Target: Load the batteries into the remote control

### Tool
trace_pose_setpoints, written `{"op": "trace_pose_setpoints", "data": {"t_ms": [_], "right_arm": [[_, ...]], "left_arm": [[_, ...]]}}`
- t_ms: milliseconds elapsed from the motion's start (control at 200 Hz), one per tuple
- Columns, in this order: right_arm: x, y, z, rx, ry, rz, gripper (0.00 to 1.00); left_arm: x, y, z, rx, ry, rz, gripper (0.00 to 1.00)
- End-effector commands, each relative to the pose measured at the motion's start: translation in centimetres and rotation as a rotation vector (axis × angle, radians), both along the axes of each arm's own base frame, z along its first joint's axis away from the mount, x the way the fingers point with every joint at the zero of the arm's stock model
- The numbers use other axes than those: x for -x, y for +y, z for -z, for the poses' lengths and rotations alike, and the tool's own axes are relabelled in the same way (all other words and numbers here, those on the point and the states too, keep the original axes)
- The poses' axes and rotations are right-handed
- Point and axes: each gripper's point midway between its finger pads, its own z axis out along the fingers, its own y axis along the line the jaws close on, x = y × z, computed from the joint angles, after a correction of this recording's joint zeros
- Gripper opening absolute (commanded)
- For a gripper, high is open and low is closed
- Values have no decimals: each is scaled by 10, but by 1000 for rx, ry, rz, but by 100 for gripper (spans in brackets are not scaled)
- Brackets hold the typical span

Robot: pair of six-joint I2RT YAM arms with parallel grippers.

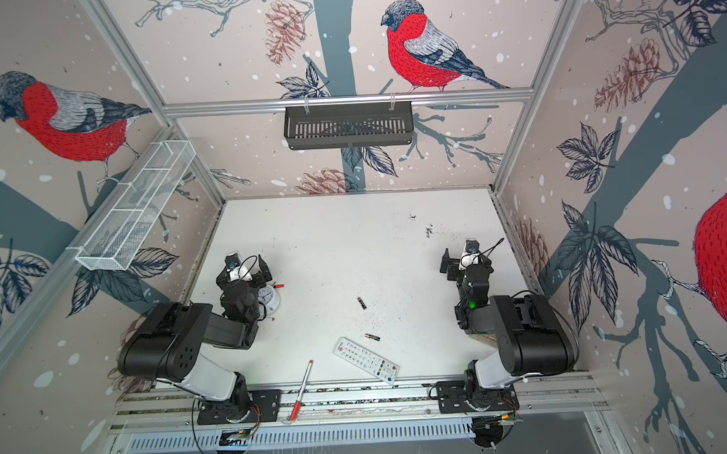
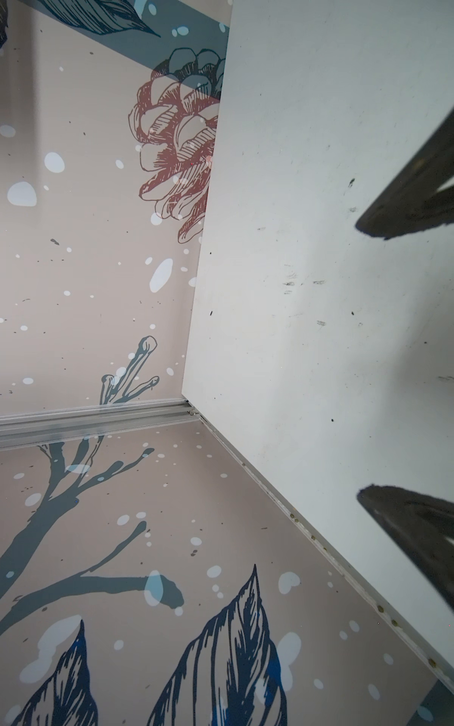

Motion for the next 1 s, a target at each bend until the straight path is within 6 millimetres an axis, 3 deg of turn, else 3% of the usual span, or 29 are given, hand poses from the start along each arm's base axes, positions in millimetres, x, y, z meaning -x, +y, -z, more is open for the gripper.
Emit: {"op": "trace_pose_setpoints", "data": {"t_ms": [0, 635, 901, 991], "right_arm": [[-1, -1, -8, -3, -33, 8, 100], [-2, -3, -8, -21, -31, -5, 99], [-1, -2, -8, -20, -32, -7, 99], [-4, 0, -11, -3, -27, -4, 100]], "left_arm": [[-1, 0, -5, -7, -18, 1, 97], [-3, -2, -13, -26, -9, -11, 97], [-24, -14, -31, -116, 114, -113, 98], [-31, -16, -41, -76, 144, -170, 97]]}}
